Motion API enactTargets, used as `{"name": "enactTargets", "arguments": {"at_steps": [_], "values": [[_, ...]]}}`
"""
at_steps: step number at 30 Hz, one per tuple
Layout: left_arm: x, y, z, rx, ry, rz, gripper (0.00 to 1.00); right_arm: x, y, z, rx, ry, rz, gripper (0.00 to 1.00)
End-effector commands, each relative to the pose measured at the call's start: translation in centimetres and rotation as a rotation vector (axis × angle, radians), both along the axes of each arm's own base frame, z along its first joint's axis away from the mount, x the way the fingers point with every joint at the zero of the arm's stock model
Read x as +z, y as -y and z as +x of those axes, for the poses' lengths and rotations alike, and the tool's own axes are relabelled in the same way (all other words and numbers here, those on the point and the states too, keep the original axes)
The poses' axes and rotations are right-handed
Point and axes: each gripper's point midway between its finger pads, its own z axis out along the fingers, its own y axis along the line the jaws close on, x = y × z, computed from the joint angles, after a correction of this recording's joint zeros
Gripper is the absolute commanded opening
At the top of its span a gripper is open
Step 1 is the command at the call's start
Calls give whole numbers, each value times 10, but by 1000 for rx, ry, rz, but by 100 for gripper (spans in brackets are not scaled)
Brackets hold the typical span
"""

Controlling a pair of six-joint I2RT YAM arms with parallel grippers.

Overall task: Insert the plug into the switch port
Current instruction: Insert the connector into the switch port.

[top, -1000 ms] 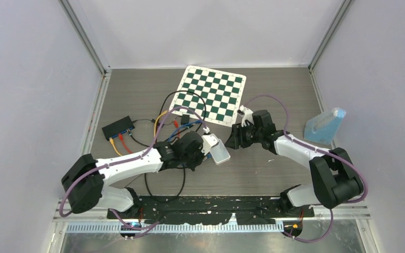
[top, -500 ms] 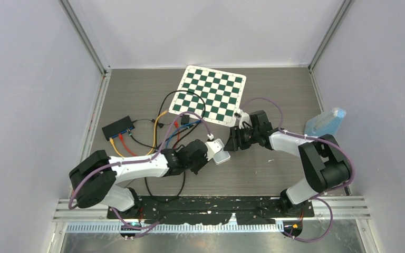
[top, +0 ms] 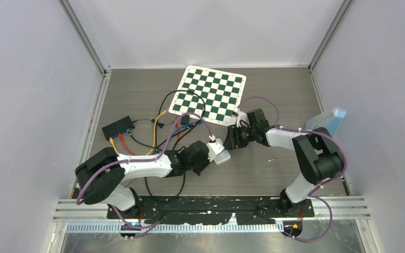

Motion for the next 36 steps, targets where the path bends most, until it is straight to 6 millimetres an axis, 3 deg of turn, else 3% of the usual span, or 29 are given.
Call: {"name": "enactTargets", "arguments": {"at_steps": [1, 12, 24, 36], "values": [[7, 17, 5, -14, 13, -63, 0, 15, -9, 21, 26, 68, 33, 55], [-3, 23, 1, -13, -31, -69, 0, 12, -13, 26, 82, 58, 19, 55], [5, 25, 2, 18, -32, -106, 0, 1, -21, 10, 162, 15, 64, 53], [16, 22, 1, 24, -24, -115, 0, -2, -21, 8, 181, 29, 42, 53]]}}
